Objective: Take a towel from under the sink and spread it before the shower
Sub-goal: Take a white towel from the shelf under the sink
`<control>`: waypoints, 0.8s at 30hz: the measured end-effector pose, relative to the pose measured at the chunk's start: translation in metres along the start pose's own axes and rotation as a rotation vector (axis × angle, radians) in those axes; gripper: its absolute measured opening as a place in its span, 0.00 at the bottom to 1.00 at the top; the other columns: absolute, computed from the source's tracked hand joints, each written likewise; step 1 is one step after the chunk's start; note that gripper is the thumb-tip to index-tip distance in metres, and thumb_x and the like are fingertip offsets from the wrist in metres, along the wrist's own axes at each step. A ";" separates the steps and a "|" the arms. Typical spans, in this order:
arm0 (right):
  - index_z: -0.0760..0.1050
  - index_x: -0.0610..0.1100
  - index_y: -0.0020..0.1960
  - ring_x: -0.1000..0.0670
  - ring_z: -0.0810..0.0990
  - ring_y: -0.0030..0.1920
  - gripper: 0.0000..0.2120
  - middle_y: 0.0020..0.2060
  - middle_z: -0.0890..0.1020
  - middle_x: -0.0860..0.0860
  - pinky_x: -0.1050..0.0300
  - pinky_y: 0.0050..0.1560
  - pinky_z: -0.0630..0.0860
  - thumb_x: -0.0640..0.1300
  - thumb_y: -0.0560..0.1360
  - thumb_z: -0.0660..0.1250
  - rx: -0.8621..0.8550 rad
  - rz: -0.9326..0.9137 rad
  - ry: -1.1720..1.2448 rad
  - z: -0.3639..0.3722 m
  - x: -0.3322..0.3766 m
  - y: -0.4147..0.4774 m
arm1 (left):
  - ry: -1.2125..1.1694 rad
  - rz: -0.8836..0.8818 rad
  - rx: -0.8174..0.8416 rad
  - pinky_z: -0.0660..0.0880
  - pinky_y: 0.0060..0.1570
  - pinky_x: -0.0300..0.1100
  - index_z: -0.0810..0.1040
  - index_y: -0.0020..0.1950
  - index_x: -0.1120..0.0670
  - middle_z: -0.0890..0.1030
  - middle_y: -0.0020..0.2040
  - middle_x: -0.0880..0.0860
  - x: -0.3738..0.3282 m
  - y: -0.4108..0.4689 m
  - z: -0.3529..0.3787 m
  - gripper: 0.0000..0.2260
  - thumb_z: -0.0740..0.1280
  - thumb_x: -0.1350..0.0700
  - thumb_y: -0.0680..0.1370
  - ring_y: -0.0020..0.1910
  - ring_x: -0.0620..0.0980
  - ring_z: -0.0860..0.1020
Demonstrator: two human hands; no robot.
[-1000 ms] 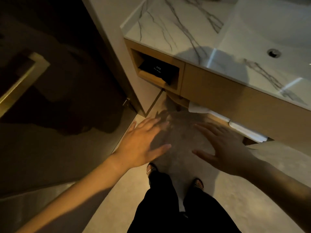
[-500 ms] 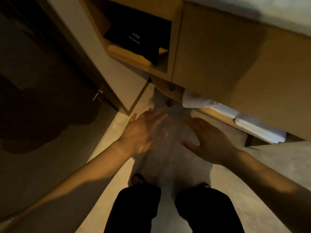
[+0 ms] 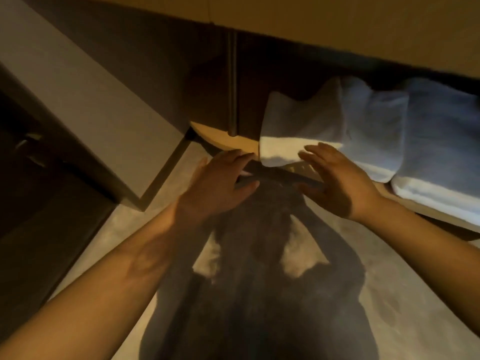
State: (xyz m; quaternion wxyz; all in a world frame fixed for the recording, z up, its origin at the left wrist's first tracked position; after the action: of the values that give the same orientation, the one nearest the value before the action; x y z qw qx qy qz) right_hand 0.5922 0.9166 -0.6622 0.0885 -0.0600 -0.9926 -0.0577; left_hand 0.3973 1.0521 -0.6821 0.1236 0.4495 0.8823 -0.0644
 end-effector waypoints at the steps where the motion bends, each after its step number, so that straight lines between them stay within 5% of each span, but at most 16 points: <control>1: 0.71 0.40 0.66 0.37 0.72 0.64 0.31 0.64 0.74 0.40 0.41 0.61 0.72 0.61 0.72 0.60 -0.030 -0.020 -0.042 0.007 -0.008 0.008 | 0.008 0.019 -0.031 0.68 0.63 0.59 0.61 0.72 0.46 0.68 0.71 0.50 0.003 0.011 0.012 0.29 0.52 0.35 0.74 0.69 0.53 0.68; 7: 0.69 0.50 0.68 0.40 0.66 0.70 0.32 0.69 0.71 0.45 0.36 0.68 0.61 0.67 0.70 0.56 -0.199 0.040 -0.204 0.023 -0.051 0.052 | -0.095 0.000 -0.099 0.63 0.69 0.56 0.57 0.74 0.44 0.63 0.74 0.47 0.011 0.063 0.057 0.29 0.60 0.38 0.76 0.72 0.49 0.61; 10: 0.69 0.51 0.68 0.41 0.65 0.70 0.36 0.69 0.70 0.45 0.41 0.65 0.67 0.70 0.67 0.57 -0.176 0.076 -0.170 0.029 -0.058 0.055 | -0.182 -0.037 -0.094 0.64 0.69 0.56 0.57 0.74 0.44 0.62 0.75 0.47 0.013 0.060 0.071 0.29 0.59 0.38 0.76 0.72 0.49 0.62; 14: 0.70 0.50 0.67 0.38 0.73 0.61 0.32 0.64 0.75 0.42 0.44 0.55 0.74 0.59 0.66 0.73 -0.210 0.088 -0.120 0.042 -0.054 0.046 | -0.155 -0.026 -0.108 0.72 0.63 0.53 0.56 0.74 0.44 0.65 0.74 0.48 0.023 0.049 0.083 0.31 0.56 0.35 0.74 0.68 0.51 0.68; 20: 0.76 0.44 0.61 0.36 0.76 0.57 0.29 0.60 0.77 0.40 0.44 0.53 0.75 0.47 0.62 0.78 -0.282 -0.016 -0.075 0.068 -0.035 0.050 | -0.132 -0.129 -0.126 0.70 0.65 0.48 0.53 0.75 0.42 0.60 0.75 0.47 0.036 0.039 0.071 0.32 0.60 0.37 0.75 0.70 0.49 0.65; 24: 0.75 0.46 0.62 0.38 0.78 0.55 0.33 0.59 0.79 0.42 0.43 0.51 0.77 0.49 0.59 0.80 -0.177 0.019 -0.105 0.109 -0.013 0.047 | -0.148 -0.179 -0.144 0.69 0.63 0.45 0.52 0.75 0.45 0.57 0.76 0.48 0.041 0.034 0.069 0.32 0.60 0.38 0.75 0.70 0.48 0.65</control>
State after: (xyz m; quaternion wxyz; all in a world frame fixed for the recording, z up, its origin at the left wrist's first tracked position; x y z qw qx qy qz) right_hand 0.5928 0.9748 -0.7659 0.0314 -0.0800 -0.9863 -0.1411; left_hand 0.4131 1.0887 -0.7597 0.2141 0.3532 0.9096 -0.0447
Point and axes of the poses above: each hand's wrist, its own y-axis towards the middle knuckle, its own z-axis out of the palm, x = y × z, the point moved 1 cm from there along y, towards the middle knuckle
